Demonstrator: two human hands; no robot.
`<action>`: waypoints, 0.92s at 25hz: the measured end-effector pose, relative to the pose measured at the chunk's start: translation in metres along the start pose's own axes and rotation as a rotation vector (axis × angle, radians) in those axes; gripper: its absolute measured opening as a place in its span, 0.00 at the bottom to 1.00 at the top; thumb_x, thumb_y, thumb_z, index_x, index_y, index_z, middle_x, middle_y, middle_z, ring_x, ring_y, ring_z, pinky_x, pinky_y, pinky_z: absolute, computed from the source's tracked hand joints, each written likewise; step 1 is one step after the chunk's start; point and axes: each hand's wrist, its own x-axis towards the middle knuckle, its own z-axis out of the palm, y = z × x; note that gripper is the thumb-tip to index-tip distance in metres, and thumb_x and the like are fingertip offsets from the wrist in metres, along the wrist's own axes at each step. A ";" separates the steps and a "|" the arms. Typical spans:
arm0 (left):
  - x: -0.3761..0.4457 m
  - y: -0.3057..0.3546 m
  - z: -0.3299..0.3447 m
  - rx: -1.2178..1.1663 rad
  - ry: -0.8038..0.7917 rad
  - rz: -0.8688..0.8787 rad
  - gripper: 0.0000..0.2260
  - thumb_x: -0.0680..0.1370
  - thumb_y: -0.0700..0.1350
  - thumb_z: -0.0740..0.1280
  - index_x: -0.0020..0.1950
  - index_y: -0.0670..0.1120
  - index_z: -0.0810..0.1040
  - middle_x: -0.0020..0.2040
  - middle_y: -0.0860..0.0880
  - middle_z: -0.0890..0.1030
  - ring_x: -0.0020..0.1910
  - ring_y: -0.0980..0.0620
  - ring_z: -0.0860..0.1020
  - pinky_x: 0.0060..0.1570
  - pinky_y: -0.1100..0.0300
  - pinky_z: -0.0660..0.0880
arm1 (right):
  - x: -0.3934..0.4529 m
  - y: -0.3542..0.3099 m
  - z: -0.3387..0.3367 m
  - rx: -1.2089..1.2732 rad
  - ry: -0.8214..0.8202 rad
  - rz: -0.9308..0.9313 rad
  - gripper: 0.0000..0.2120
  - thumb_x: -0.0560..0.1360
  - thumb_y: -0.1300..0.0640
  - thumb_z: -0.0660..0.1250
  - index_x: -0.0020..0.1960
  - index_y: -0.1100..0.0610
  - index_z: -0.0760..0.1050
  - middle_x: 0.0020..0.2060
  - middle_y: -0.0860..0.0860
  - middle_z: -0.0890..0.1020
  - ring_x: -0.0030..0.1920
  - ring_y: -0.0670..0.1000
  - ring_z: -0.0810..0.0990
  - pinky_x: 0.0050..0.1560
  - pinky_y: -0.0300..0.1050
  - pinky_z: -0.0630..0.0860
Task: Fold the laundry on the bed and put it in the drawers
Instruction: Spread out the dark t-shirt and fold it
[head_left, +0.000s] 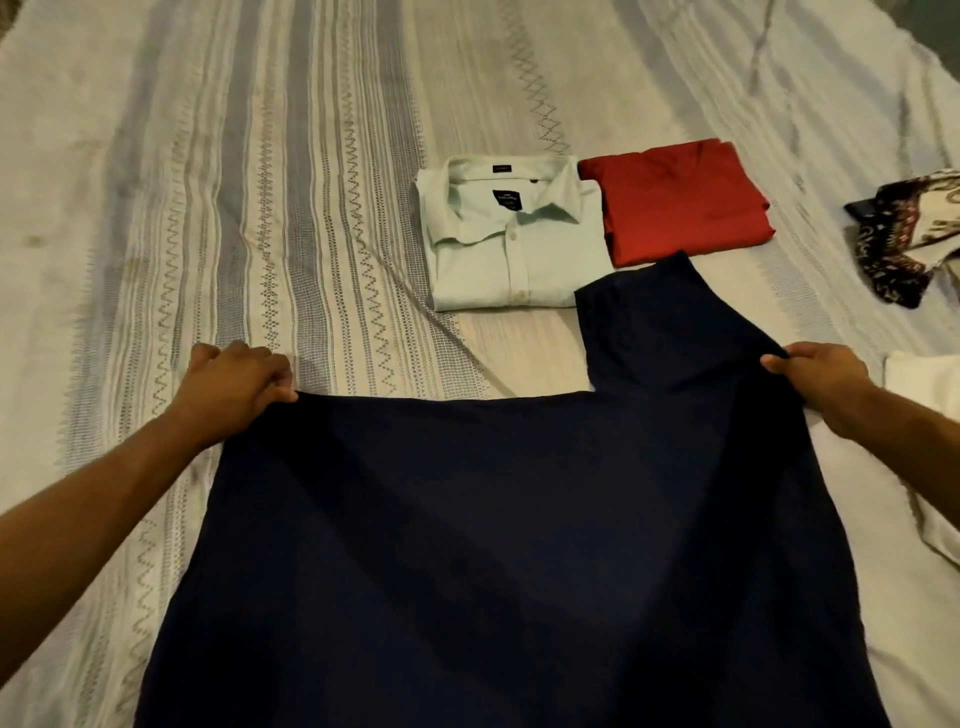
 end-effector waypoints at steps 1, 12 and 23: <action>0.001 -0.002 0.002 -0.034 0.009 -0.008 0.08 0.81 0.56 0.68 0.45 0.55 0.76 0.41 0.58 0.75 0.48 0.51 0.74 0.56 0.44 0.68 | 0.002 0.000 0.001 -0.009 -0.011 0.021 0.13 0.78 0.54 0.75 0.60 0.58 0.82 0.59 0.56 0.81 0.62 0.60 0.79 0.64 0.52 0.75; -0.015 0.001 -0.032 -0.265 -0.075 0.024 0.10 0.69 0.53 0.82 0.40 0.62 0.81 0.40 0.61 0.83 0.43 0.56 0.80 0.45 0.54 0.76 | 0.007 0.000 -0.022 0.007 -0.167 0.039 0.23 0.69 0.56 0.82 0.61 0.59 0.83 0.52 0.55 0.84 0.46 0.52 0.83 0.51 0.45 0.81; -0.213 0.013 -0.029 -0.553 0.199 -0.040 0.08 0.74 0.43 0.79 0.53 0.48 0.86 0.51 0.58 0.86 0.52 0.65 0.83 0.59 0.75 0.72 | -0.141 0.129 -0.143 0.075 -0.346 -0.178 0.09 0.67 0.59 0.80 0.46 0.55 0.86 0.43 0.58 0.87 0.48 0.54 0.84 0.51 0.42 0.79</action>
